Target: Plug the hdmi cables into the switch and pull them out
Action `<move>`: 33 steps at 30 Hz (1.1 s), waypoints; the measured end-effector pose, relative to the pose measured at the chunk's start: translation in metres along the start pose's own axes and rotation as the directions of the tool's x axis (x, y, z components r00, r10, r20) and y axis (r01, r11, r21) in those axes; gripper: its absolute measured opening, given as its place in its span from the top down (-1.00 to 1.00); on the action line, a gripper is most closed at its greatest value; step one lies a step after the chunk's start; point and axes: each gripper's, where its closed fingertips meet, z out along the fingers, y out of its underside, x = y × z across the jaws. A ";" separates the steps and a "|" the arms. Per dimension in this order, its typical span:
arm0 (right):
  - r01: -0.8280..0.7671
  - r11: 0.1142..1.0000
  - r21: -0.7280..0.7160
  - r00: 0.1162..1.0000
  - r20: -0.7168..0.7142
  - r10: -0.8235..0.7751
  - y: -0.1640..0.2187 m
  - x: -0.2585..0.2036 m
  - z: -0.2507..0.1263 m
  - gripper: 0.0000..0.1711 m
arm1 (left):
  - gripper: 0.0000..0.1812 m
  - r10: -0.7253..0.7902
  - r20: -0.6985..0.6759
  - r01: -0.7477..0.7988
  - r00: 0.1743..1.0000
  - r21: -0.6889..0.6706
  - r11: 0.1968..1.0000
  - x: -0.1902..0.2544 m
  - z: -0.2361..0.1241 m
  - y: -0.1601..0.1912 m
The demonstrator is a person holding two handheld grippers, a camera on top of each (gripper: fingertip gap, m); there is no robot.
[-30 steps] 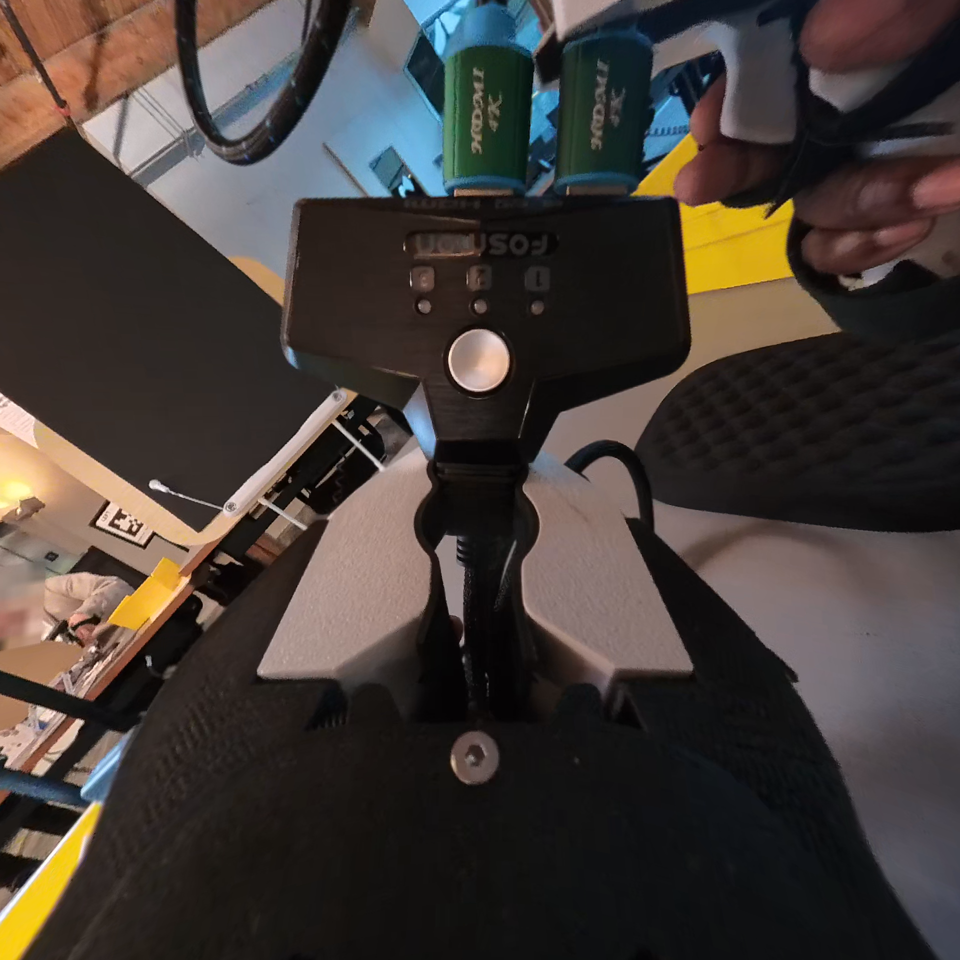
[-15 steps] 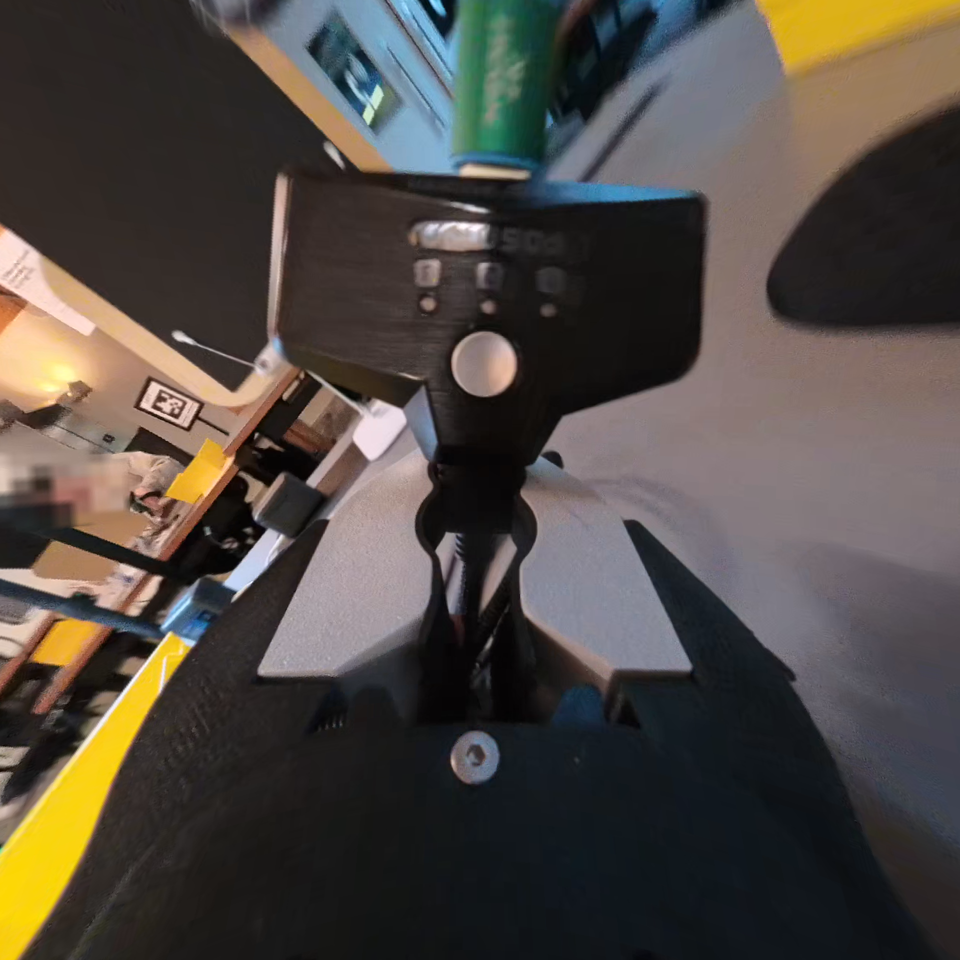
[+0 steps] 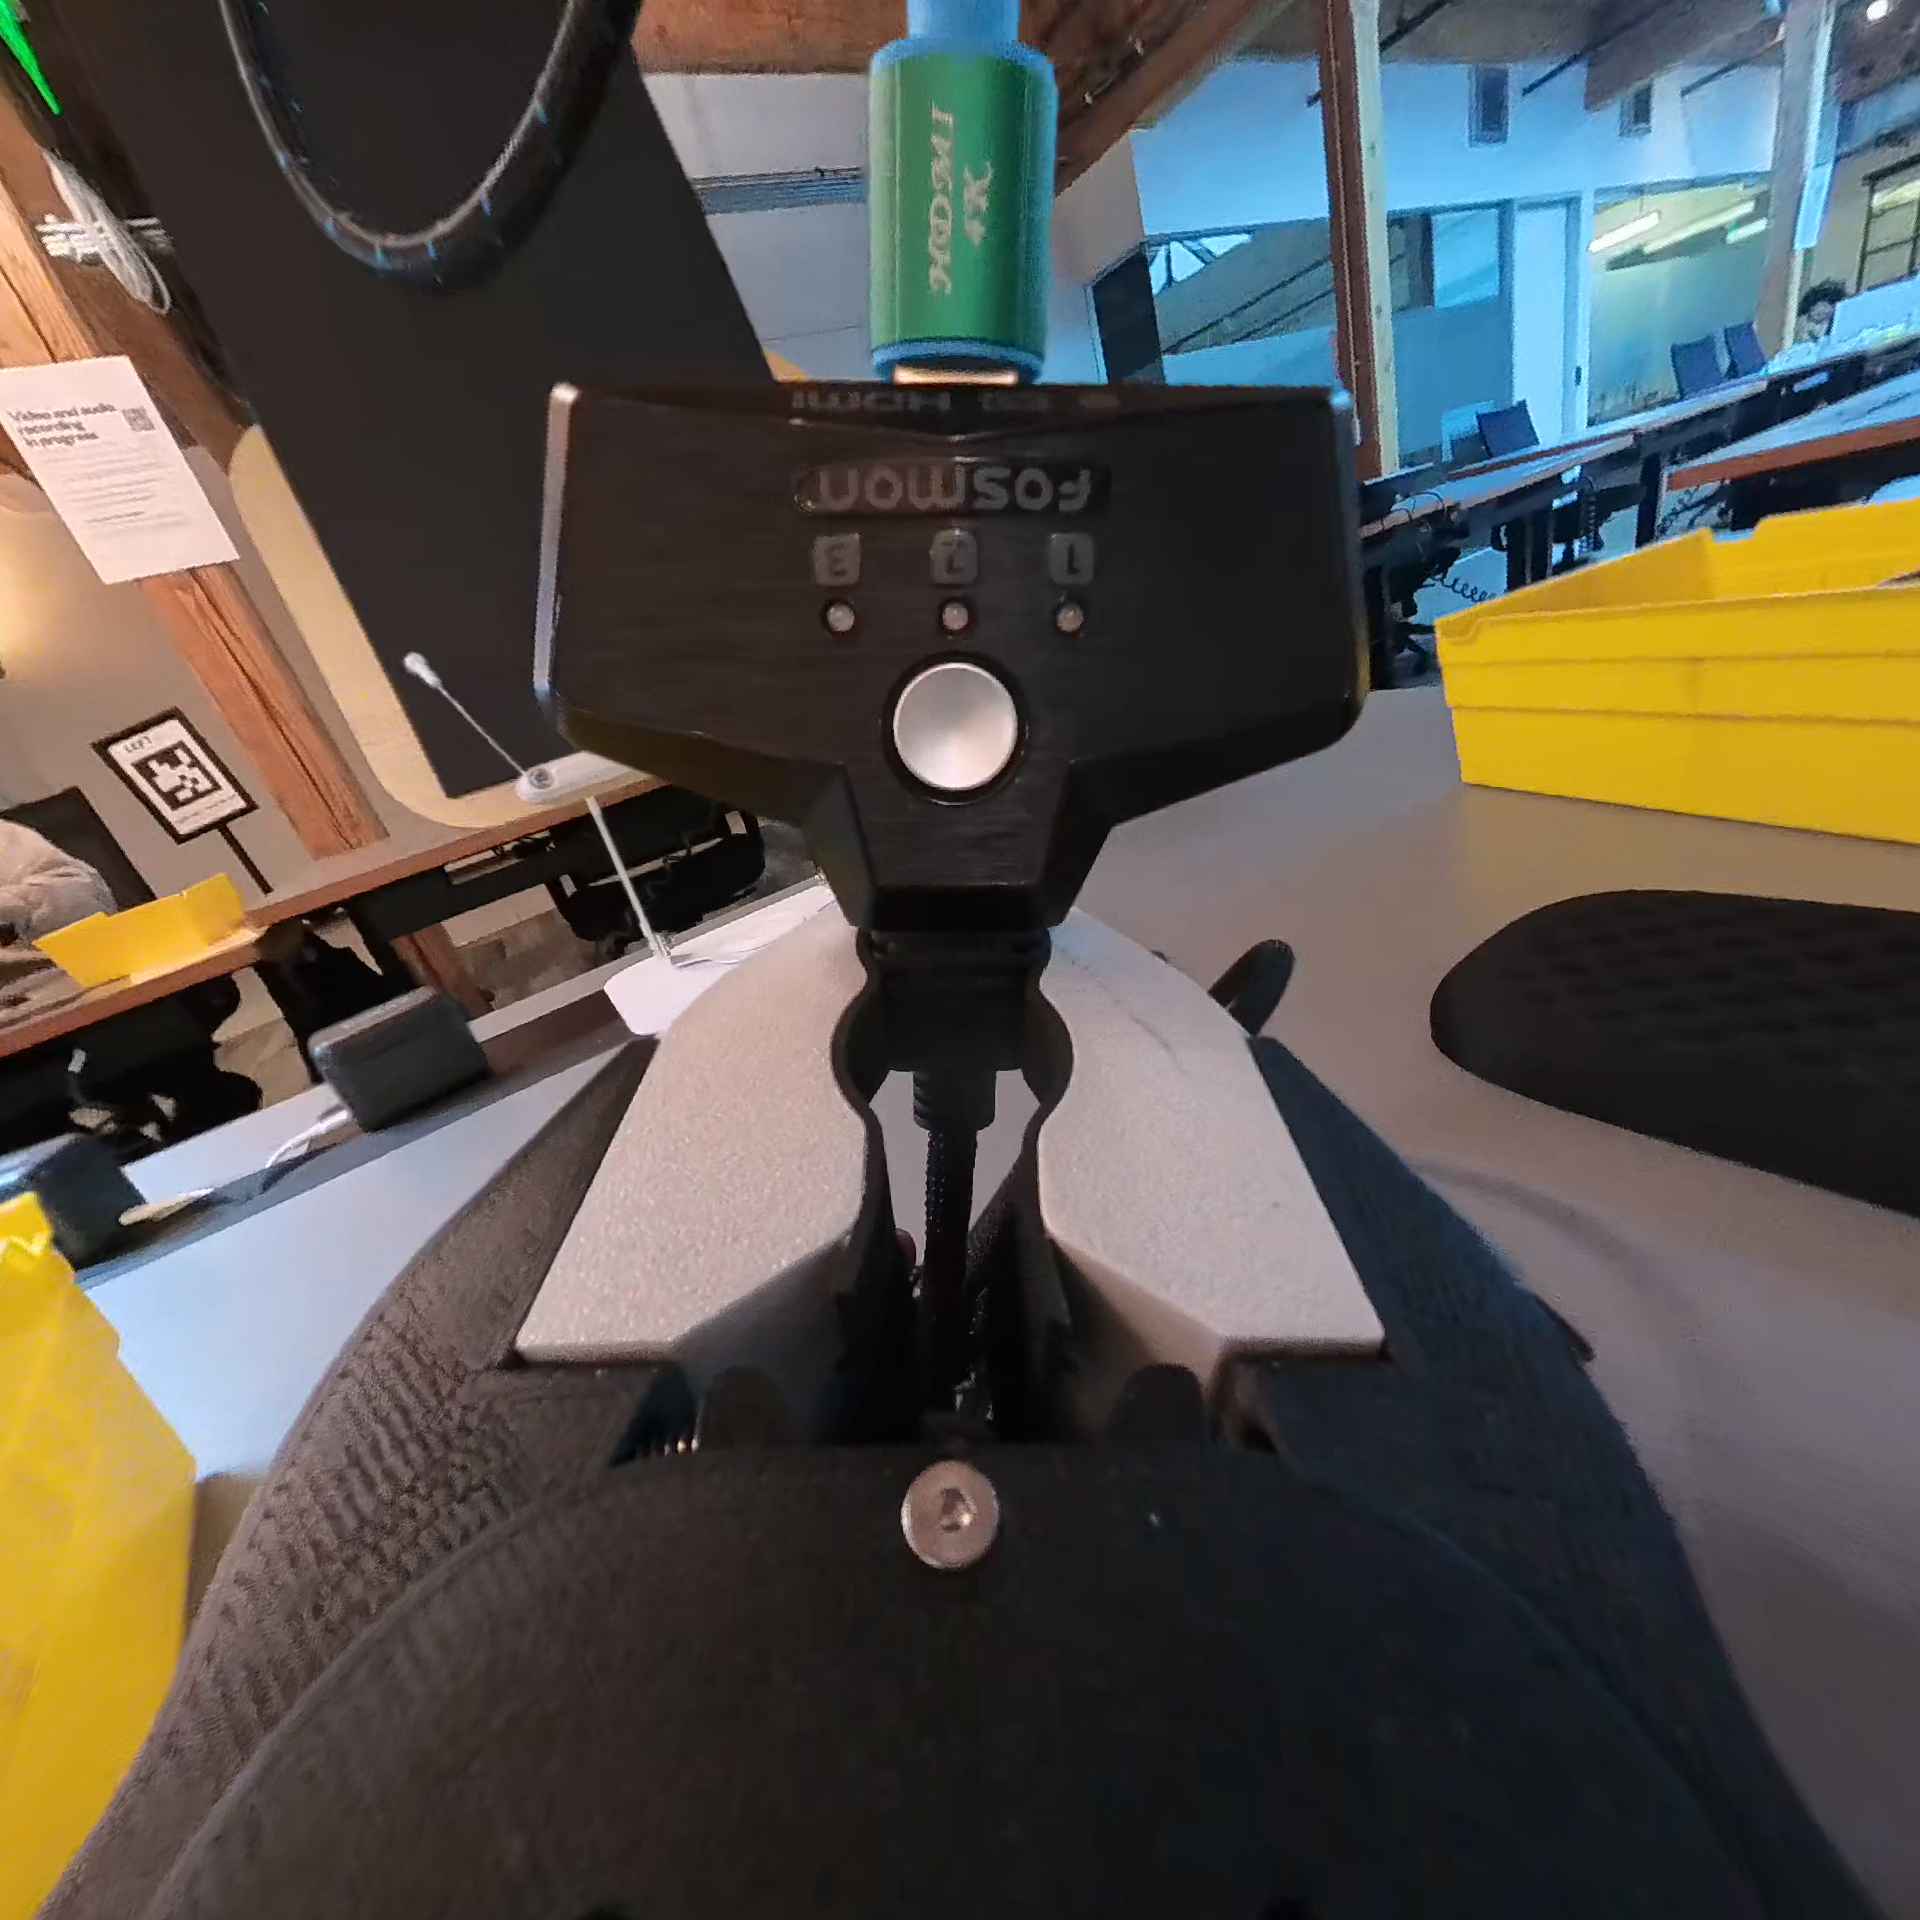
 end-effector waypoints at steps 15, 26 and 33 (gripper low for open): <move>0.314 0.903 -0.294 0.934 -0.075 -0.349 0.064 0.021 0.064 0.78 | 0.77 0.133 -0.012 -0.133 0.991 -0.052 0.990 0.009 0.004 0.010; 0.685 0.616 -0.389 0.711 0.541 -0.449 0.058 -0.017 0.065 0.83 | 0.76 0.211 -0.034 -0.213 0.977 -0.065 0.975 0.017 0.006 0.013; 0.595 0.652 -0.471 0.804 0.347 -0.483 0.063 0.002 0.080 0.83 | 0.76 0.211 -0.033 -0.212 0.977 -0.062 0.975 0.017 0.006 0.013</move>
